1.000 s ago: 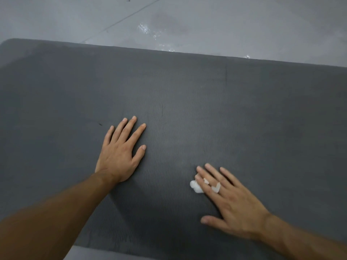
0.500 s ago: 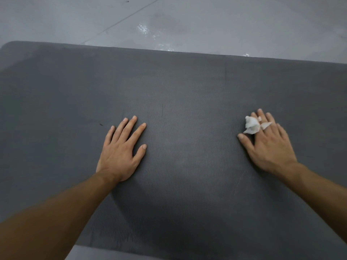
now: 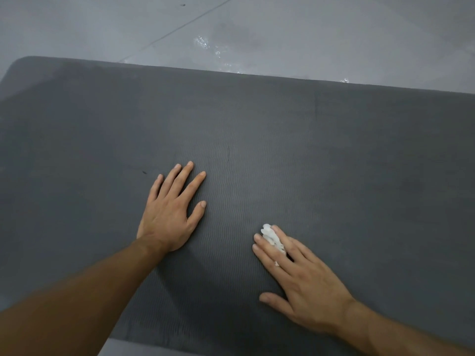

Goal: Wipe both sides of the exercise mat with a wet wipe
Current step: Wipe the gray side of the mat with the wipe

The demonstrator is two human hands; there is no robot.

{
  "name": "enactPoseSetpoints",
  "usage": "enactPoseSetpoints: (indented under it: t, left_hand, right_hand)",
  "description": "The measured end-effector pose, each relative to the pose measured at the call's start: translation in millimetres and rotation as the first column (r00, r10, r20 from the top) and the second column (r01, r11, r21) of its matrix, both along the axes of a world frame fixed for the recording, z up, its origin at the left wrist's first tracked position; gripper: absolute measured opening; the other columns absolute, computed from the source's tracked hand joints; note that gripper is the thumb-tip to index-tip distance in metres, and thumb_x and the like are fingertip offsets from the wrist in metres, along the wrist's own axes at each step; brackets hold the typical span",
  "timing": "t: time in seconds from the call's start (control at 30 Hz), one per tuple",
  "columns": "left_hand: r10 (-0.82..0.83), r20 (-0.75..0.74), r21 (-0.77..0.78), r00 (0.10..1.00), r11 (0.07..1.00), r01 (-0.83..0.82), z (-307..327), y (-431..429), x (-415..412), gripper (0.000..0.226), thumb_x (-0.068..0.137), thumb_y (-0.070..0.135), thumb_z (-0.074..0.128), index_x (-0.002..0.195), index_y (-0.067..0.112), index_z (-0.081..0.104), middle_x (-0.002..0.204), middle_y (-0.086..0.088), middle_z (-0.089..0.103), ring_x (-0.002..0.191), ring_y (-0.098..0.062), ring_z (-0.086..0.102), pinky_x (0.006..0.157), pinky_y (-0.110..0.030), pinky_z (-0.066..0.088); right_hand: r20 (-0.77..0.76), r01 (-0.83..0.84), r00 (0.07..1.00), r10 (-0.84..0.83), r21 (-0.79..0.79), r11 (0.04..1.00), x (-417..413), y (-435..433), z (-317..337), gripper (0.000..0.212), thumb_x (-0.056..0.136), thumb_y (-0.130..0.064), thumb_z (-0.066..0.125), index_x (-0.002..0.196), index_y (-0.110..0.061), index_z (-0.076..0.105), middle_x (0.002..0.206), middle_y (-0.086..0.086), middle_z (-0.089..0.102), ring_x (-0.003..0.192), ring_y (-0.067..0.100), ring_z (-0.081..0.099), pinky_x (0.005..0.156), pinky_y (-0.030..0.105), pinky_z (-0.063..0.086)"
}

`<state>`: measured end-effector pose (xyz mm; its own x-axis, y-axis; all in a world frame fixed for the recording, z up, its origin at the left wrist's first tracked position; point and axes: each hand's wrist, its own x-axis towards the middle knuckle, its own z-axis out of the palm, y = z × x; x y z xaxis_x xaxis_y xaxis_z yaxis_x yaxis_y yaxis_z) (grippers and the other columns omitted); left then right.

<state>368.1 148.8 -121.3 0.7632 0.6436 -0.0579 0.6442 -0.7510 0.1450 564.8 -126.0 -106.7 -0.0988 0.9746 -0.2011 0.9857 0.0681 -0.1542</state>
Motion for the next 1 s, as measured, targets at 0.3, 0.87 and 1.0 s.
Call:
enactPoseSetpoints:
  t: [0.3,0.87,1.0]
  left_hand:
    - [0.002,-0.009,-0.001,1.0,1.0,-0.002,0,0,0,0.065,0.104,0.058,0.024,0.165,0.035,0.017,0.174,0.007,0.005,0.16,-0.013,-0.002,0.129,-0.049,0.009]
    - [0.005,-0.025,-0.012,1.0,1.0,-0.005,2,0,1,0.065,0.104,0.057,0.024,0.165,0.035,0.017,0.174,0.007,0.005,0.16,-0.014,-0.002,0.128,-0.051,0.012]
    - [0.005,-0.03,-0.012,1.0,1.0,-0.006,2,0,0,0.065,0.103,0.057,0.024,0.164,0.035,0.017,0.174,0.007,0.005,0.16,-0.014,-0.002,0.128,-0.051,0.012]
  right_hand:
    - [0.052,0.336,0.941,-0.335,-0.016,0.942,77,52,-5,0.081,0.102,-0.076,0.017,0.167,-0.027,0.013,0.175,-0.002,-0.003,0.158,0.027,0.018,0.129,0.042,0.001]
    - [-0.138,-0.012,0.99,-0.007,-0.138,0.99,47,82,12,0.089,0.099,-0.081,0.019,0.167,-0.028,-0.006,0.174,-0.004,-0.013,0.16,0.021,-0.013,0.129,0.046,-0.008]
    - [-0.13,-0.065,0.99,0.049,-0.125,0.99,40,87,9,0.082,0.103,-0.077,0.017,0.166,-0.031,-0.006,0.174,-0.005,-0.015,0.16,0.022,-0.012,0.129,0.045,-0.005]
